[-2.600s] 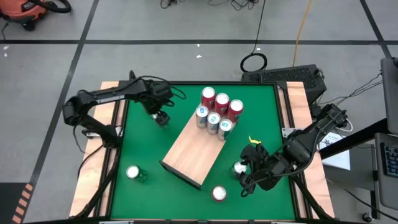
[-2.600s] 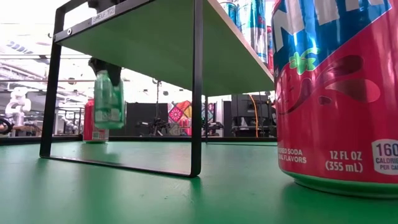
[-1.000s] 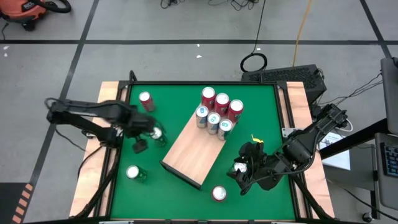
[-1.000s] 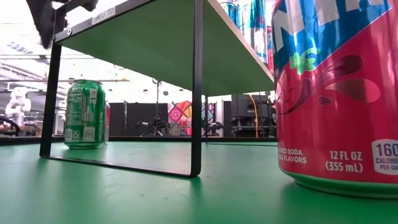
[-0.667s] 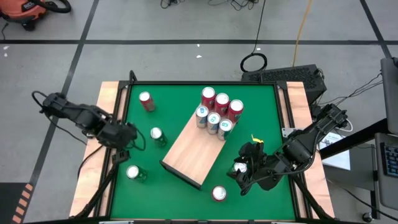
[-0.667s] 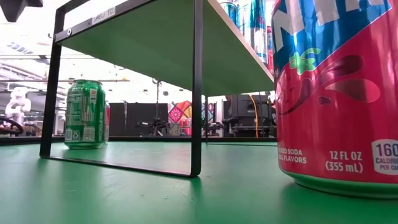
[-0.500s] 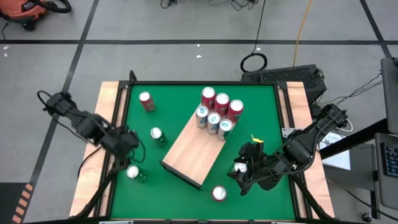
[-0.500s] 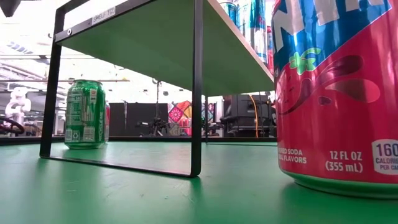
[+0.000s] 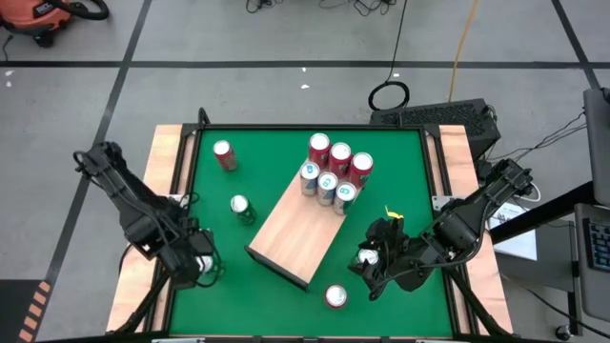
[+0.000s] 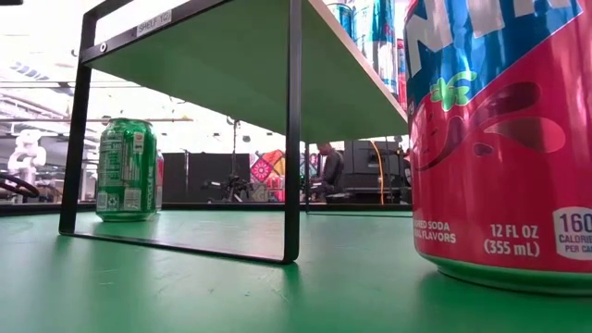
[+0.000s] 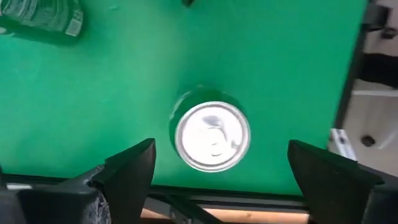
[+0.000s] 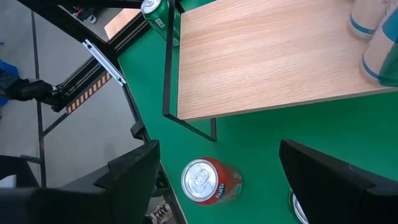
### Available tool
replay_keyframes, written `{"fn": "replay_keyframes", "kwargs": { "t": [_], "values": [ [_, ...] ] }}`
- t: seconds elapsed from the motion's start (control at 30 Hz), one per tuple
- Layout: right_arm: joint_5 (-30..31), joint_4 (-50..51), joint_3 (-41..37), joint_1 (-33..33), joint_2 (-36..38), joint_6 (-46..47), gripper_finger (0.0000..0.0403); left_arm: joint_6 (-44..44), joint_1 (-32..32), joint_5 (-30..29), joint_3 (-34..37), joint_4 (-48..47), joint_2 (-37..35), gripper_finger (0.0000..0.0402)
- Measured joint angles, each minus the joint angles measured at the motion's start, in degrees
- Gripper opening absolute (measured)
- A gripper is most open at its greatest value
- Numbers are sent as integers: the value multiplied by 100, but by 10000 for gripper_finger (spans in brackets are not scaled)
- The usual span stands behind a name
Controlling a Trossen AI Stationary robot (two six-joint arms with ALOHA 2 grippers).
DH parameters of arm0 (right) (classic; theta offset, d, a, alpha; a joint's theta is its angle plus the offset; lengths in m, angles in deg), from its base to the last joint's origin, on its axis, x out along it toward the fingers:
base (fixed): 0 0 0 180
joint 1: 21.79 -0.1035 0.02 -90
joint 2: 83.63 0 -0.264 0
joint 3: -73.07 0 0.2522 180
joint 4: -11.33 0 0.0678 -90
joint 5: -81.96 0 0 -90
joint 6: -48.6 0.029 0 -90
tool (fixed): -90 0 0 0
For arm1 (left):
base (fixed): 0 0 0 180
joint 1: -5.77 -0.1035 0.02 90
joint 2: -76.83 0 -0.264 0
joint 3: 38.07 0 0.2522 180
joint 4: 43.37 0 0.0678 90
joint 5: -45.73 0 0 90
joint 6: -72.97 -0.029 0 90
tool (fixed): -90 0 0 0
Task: Sort soda cans
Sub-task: Put the green soda can on the shelf
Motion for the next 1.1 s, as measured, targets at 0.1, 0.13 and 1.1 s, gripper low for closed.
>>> {"fn": "replay_keyframes", "kwargs": {
  "t": [0.1,0.13,1.1],
  "values": [
    [-2,2,0,2,0,46,322,-6,66,-102,147,21,1,354],
    [-1,2,0,1,0,67,322,-5,77,-122,209,58,0,354],
    [16,-64,0,2,0,101,322,777,86,232,1704,1779,3,278]
  ]
}}
